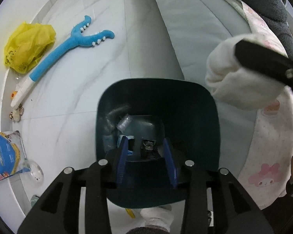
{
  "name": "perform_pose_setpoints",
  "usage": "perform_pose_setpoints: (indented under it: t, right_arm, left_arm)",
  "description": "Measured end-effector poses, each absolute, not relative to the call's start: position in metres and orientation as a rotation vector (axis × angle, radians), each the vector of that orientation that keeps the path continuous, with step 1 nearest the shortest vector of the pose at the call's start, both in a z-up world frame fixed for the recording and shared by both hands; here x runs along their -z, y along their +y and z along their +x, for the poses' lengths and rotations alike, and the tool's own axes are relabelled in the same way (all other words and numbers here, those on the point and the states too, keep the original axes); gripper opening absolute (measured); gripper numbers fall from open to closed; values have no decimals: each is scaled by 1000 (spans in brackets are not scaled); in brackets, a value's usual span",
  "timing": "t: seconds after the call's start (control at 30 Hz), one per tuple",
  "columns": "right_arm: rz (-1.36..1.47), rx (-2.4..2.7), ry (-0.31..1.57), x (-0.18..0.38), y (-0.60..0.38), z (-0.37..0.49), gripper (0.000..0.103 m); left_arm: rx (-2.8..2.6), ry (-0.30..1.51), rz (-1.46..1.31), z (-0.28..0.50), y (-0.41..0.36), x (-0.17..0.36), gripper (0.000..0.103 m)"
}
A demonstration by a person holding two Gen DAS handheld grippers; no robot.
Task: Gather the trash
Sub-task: 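Carry the tissue wad over the green bin and open the right tool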
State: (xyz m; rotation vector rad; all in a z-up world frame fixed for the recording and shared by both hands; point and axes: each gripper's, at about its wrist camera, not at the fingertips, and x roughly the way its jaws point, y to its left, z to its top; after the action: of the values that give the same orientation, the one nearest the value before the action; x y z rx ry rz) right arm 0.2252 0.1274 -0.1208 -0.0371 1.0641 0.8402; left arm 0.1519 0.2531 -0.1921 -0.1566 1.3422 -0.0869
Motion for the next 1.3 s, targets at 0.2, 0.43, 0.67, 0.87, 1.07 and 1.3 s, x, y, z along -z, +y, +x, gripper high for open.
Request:
perform_pose_setpoints:
  t: [0.2,0.43,0.67,0.87,1.07,1.3]
  right_arm:
    - [-58,-818,1116,140,143,227,27]
    - [-87,-782,1197,169,151,229,27]
    - [-135,-784,1245,189,164,222,27]
    - [-206,-771,1301,204,168,215,29]
    - [-219,-776,1328,203,165,210,32]
    - [-204,-807,1304,185,159,204,56]
  left_arm:
    - [65,1266,-171,147,271,175,46]
    - [43,1151,-184,142,287,150,50]
    - [38,1006,-195,139,294,120,51]
    - [29,882,-210,136,295,93,53]
    - [-2,754,-195,135,293,67,61]
    - [-33,647,-179,136,284,45,67]
